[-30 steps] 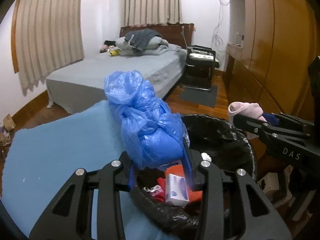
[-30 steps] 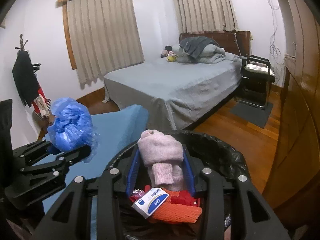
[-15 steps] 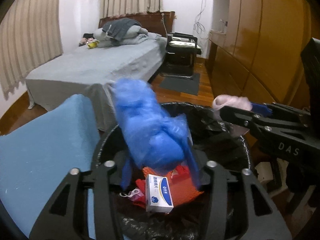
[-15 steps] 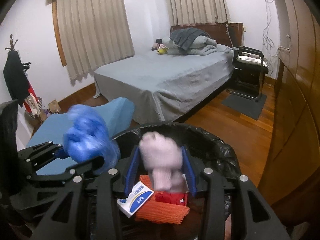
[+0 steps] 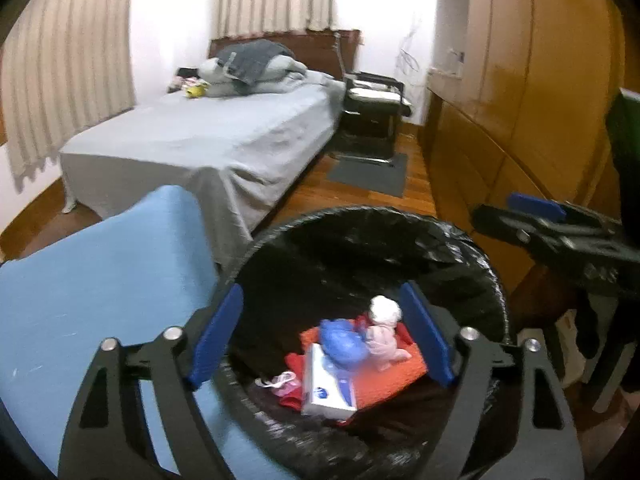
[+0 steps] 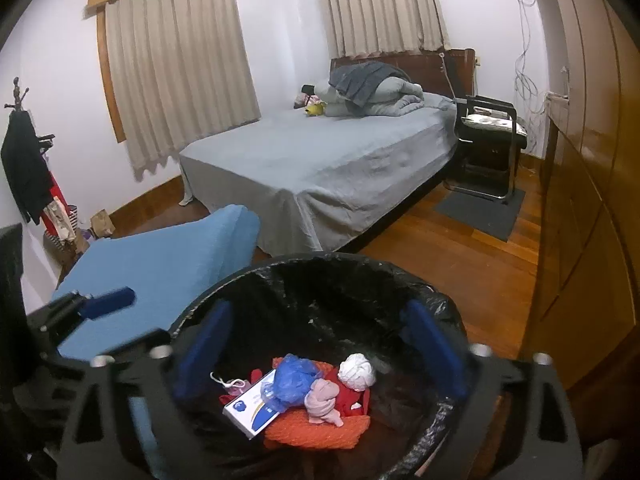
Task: Collect trash
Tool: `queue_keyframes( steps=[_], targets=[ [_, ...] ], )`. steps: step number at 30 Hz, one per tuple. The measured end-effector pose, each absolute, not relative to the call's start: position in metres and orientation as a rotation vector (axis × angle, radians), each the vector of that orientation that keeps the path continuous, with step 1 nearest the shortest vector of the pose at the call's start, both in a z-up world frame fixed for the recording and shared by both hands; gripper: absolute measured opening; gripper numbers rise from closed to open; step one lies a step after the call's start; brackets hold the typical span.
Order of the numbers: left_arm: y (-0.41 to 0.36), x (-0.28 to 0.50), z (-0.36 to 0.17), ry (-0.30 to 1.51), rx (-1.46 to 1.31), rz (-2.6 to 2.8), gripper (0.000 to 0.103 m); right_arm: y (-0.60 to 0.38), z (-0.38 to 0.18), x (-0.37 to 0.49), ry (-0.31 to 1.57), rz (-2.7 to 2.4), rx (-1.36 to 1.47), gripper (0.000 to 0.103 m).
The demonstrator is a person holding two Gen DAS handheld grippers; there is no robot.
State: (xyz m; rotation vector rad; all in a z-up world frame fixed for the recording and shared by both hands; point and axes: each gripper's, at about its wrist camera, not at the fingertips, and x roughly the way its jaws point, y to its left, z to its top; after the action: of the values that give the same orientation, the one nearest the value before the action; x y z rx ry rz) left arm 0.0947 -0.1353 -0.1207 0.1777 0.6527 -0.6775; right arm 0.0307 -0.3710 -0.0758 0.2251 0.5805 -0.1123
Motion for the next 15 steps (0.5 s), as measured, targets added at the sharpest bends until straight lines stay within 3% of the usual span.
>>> queue_keyframes(
  steps=[4,15],
  targets=[
    [-0.112,0.092,-0.108,0.647,0.154,-0.619,0.089,-0.356,-0.07,0.023,0.591,-0.082,0.23,0.097],
    [-0.052,0.07,-0.082,0.63,0.104,-0.466,0.093,-0.306,-0.056,0.009,0.604,-0.003,0.226,0.097]
  ],
)
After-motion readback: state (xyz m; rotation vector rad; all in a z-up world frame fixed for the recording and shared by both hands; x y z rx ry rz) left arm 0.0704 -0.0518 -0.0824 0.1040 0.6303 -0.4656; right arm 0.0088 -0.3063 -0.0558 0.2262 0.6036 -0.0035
